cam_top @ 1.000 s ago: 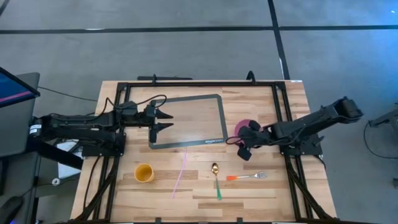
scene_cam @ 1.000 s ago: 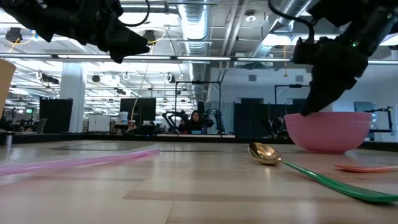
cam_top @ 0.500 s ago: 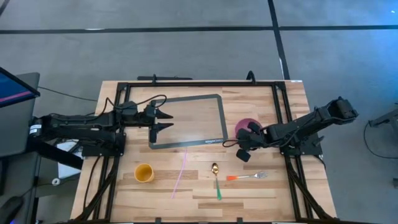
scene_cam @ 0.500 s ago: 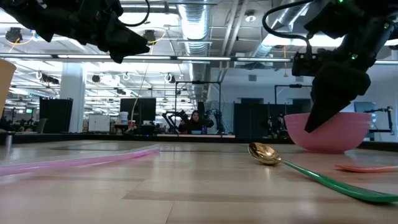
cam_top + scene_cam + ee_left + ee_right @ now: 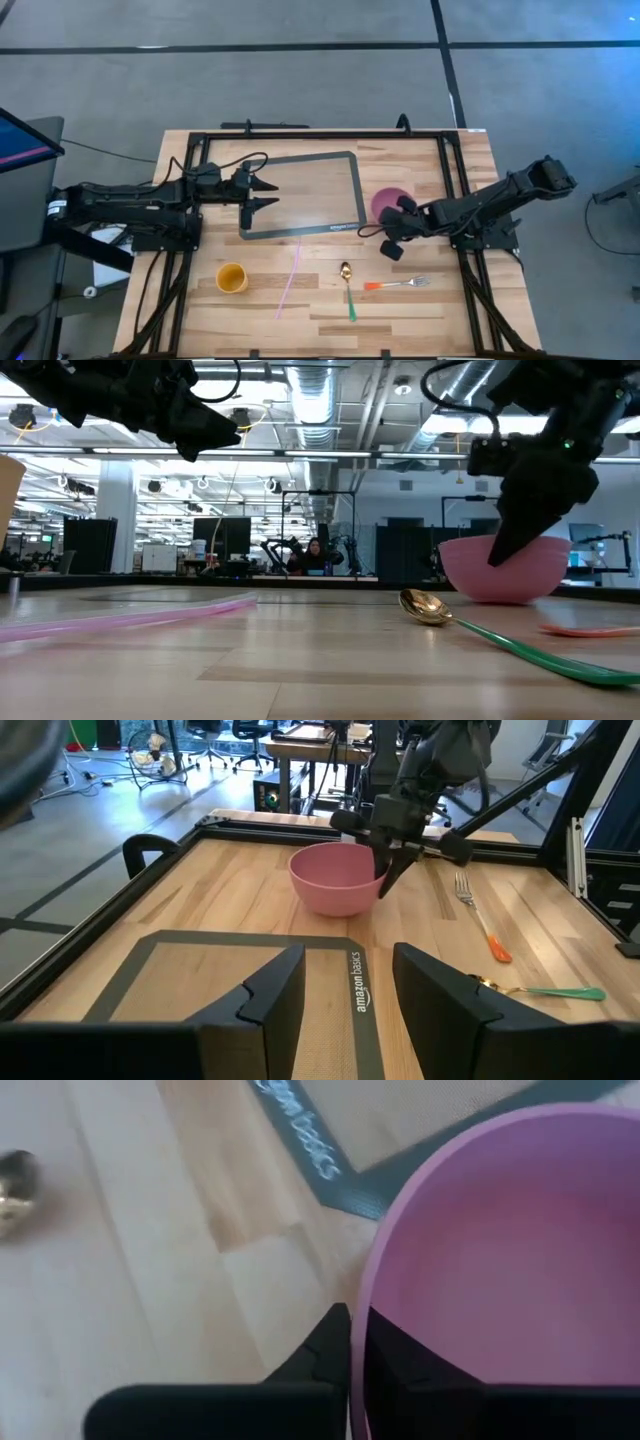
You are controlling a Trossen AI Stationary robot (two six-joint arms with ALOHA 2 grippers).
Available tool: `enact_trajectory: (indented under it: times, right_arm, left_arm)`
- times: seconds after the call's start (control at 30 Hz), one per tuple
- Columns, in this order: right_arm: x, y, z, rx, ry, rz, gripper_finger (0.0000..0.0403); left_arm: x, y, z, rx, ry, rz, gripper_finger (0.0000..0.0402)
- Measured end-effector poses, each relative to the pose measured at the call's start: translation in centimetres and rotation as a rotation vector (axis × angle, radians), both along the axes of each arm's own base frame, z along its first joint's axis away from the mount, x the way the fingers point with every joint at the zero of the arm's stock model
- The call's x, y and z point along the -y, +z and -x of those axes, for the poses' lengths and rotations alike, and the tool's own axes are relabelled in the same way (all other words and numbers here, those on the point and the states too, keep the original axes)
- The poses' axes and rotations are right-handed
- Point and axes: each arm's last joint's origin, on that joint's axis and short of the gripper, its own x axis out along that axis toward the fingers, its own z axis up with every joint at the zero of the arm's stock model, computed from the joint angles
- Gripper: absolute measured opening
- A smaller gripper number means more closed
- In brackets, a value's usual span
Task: Pick & Place Utensil
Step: Put the pink bowl on the transparent mat
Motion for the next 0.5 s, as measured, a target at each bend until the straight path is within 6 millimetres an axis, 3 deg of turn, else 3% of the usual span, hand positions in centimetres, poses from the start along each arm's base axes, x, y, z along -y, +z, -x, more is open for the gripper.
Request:
enact_trajectory:
  times: [0.5]
  right_arm:
    - [-0.9, 5.9, -3.6, 0.204, 0.218, 0.096, 0.0002]
  left_arm:
    - [0.0, 0.0, 0.0, 0.0, 0.0, 0.004, 0.0154]
